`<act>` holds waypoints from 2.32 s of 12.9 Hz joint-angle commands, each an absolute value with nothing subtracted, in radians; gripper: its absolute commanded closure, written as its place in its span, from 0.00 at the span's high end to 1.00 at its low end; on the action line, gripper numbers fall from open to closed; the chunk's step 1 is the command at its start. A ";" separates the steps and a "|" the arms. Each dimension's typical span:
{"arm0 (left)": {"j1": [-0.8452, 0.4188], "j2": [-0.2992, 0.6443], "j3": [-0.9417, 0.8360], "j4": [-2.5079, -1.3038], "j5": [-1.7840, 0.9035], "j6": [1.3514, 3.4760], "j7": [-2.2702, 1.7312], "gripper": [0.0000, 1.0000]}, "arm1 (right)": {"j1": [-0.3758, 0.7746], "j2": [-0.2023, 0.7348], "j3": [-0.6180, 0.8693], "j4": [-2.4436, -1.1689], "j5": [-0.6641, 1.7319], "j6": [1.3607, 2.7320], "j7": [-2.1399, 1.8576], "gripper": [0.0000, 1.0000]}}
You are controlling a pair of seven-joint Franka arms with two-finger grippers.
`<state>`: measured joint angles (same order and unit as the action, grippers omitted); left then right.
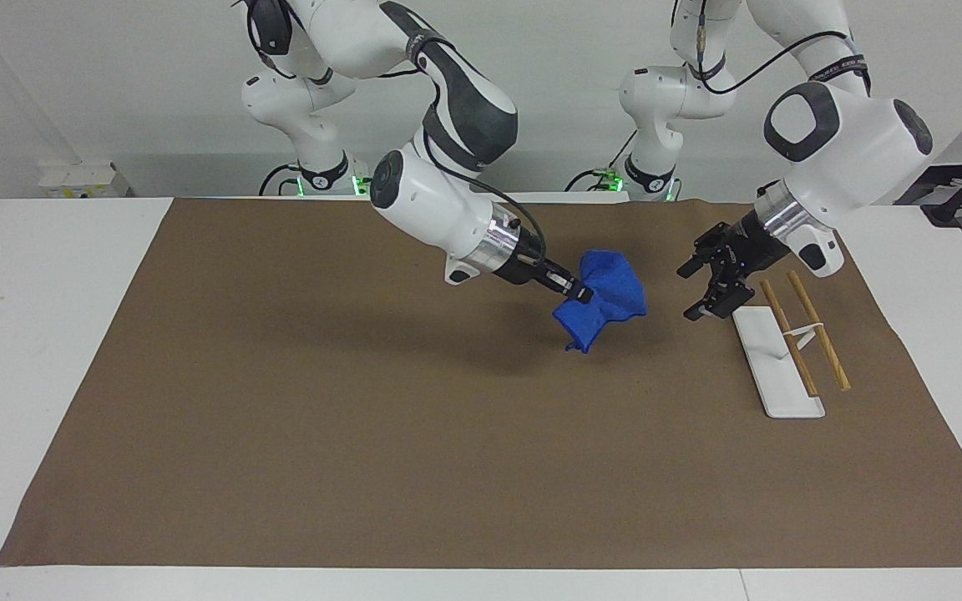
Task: Right arm passes towel to left arm to hang
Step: 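Lift the towel with the right gripper while the left gripper approaches, then close the left gripper on the towel beside the right gripper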
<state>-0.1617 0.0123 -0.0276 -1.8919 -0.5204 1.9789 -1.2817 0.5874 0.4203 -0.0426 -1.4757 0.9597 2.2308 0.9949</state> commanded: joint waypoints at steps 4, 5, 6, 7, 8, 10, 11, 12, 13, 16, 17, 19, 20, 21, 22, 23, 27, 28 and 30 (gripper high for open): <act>-0.156 0.017 -0.110 -1.962 -0.571 2.135 -1.356 0.97 | 0.588 0.411 -0.043 -1.491 0.982 2.252 1.002 0.00; -0.156 0.020 -0.121 -1.974 -0.571 2.161 -1.362 0.97 | 0.588 0.411 -0.043 -1.491 0.982 2.255 1.002 0.00; -0.156 0.023 -0.127 -1.985 -0.577 2.178 -1.364 0.96 | 0.588 0.411 -0.043 -1.491 0.982 2.258 1.002 0.00; -0.156 0.031 -0.135 -1.986 -0.586 2.183 -1.367 0.96 | 0.588 0.411 -0.043 -1.491 0.982 2.260 1.003 0.00; -0.156 0.037 -0.140 -1.987 -0.589 2.190 -1.368 0.95 | 0.588 0.411 -0.043 -1.491 0.982 2.258 1.003 0.00; -0.156 0.051 -0.162 -1.988 -0.592 2.232 -1.403 0.92 | 0.601 0.411 -0.043 -1.491 0.982 2.260 1.003 0.00; -0.156 0.057 -0.170 -1.987 -0.592 2.247 -1.425 0.90 | 0.603 0.411 -0.043 -1.491 0.982 2.260 1.003 0.00; -0.156 0.058 -0.178 -1.985 -0.592 2.259 -1.436 0.87 | 0.603 0.411 -0.043 -1.491 0.982 2.260 1.003 0.00; -0.156 0.061 -0.179 -1.985 -0.592 2.269 -1.436 0.83 | 0.603 0.411 -0.043 -1.491 0.982 2.260 1.003 0.00; -0.153 0.071 -0.178 -1.979 -0.592 2.266 -1.436 0.65 | 0.603 0.411 -0.043 -1.493 0.982 2.261 1.002 0.00; -0.147 0.071 -0.178 -1.977 -0.591 2.266 -1.436 0.58 | 0.603 0.411 -0.044 -1.493 0.980 2.260 1.002 0.00; -0.146 0.072 -0.178 -1.968 -0.589 2.255 -1.433 0.31 | 0.603 0.411 -0.043 -1.493 0.980 2.261 1.002 0.00; -0.146 0.074 -0.178 -1.965 -0.589 2.250 -1.431 0.27 | 0.603 0.411 -0.043 -1.493 0.980 2.261 1.002 0.01; -0.146 0.074 -0.178 -1.960 -0.589 2.238 -1.431 0.23 | 0.603 0.411 -0.043 -1.493 0.980 2.261 1.002 0.01; -0.146 0.078 -0.178 -1.956 -0.580 2.235 -1.425 0.16 | 0.603 0.411 -0.043 -1.493 0.980 2.261 1.002 0.01; -0.146 0.080 -0.176 -1.948 -0.578 2.235 -1.425 0.12 | 0.603 0.411 -0.044 -1.493 0.980 2.261 1.002 0.01; -0.144 0.080 -0.178 -1.947 -0.578 2.230 -1.425 0.00 | 0.603 0.411 -0.044 -1.493 0.980 2.261 1.002 0.02; -0.144 0.080 -0.176 -1.947 -0.578 2.230 -1.425 0.00 | 0.603 0.411 -0.043 -1.493 0.980 2.261 1.002 0.05; -0.144 0.080 -0.178 -1.939 -0.563 2.227 -1.404 0.00 | 0.603 0.411 -0.043 -1.493 0.980 2.261 1.002 0.28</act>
<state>-0.1559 0.0695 -0.1697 -1.9629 -0.5721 2.2443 -1.4257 0.6002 0.4203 -0.0437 -1.4767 0.9600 2.2432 0.9953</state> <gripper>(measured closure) 0.978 0.899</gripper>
